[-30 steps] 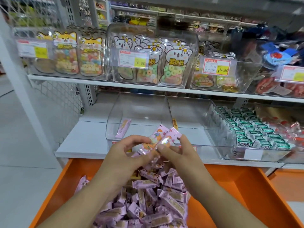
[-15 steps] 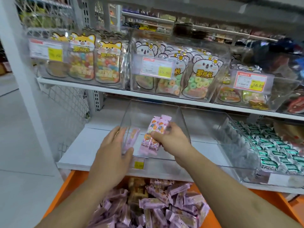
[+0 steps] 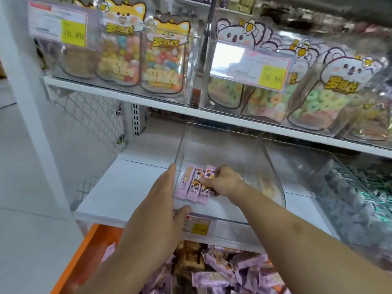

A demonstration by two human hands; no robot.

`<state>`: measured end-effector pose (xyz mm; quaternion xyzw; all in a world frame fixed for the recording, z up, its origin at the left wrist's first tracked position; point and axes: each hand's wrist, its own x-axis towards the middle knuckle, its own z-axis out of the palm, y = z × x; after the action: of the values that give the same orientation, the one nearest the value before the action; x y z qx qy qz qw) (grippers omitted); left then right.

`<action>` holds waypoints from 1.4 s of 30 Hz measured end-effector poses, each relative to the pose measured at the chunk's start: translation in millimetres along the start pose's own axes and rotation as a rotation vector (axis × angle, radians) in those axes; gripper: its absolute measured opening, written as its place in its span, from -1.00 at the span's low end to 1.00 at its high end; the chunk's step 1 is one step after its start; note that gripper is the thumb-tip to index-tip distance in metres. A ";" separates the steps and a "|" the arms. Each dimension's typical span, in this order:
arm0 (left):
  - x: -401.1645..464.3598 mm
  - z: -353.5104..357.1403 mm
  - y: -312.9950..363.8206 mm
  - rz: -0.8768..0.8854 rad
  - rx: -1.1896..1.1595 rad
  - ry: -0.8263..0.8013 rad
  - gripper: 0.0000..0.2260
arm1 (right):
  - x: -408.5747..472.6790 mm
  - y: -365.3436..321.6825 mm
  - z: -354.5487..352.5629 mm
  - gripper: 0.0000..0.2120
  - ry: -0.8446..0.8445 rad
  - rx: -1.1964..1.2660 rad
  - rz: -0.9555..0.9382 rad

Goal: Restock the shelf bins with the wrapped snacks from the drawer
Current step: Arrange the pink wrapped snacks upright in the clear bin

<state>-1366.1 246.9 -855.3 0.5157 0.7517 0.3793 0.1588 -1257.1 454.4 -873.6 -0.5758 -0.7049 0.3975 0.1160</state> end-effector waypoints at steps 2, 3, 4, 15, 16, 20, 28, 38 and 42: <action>-1.7 -0.1 1.9 0.005 -0.003 -0.002 -0.16 | -0.6 3.3 -1.6 -0.46 0.033 -0.113 -0.033; -2.2 -0.3 2.8 0.004 -0.009 -0.004 -0.16 | -1.7 4.9 -2.9 -0.29 0.054 -0.189 -0.061; -2.4 -0.3 3.3 0.003 -0.014 -0.007 -0.17 | -3.4 6.5 -4.3 -0.19 0.069 -0.247 -0.099; -2.4 0.5 1.6 0.015 -0.021 -0.028 -0.16 | 0.7 15.8 0.4 -0.31 0.008 -0.575 -0.372; -2.0 0.7 0.6 0.019 -0.020 -0.028 -0.16 | 4.3 14.9 0.9 -0.31 0.028 -0.600 -0.367; -1.2 2.1 -2.0 0.032 -0.018 -0.023 -0.16 | 17.3 7.2 6.3 -0.42 0.108 -0.639 -0.391; 1.6 6.3 -5.7 0.032 -0.025 -0.010 -0.15 | 28.9 -8.1 34.4 -0.20 -0.072 -0.650 -0.444; -0.8 3.4 -1.8 0.015 -0.028 0.006 -0.15 | 9.5 -12.0 26.9 -0.20 -0.028 -0.620 -0.500; -0.5 3.3 -2.3 0.015 -0.005 0.006 -0.15 | -1.4 -9.6 25.3 -0.19 -0.027 -0.583 -0.456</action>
<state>-1365.3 247.3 -859.3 0.5197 0.7475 0.3836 0.1551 -1279.2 442.1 -883.1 -0.4073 -0.9003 0.1515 0.0232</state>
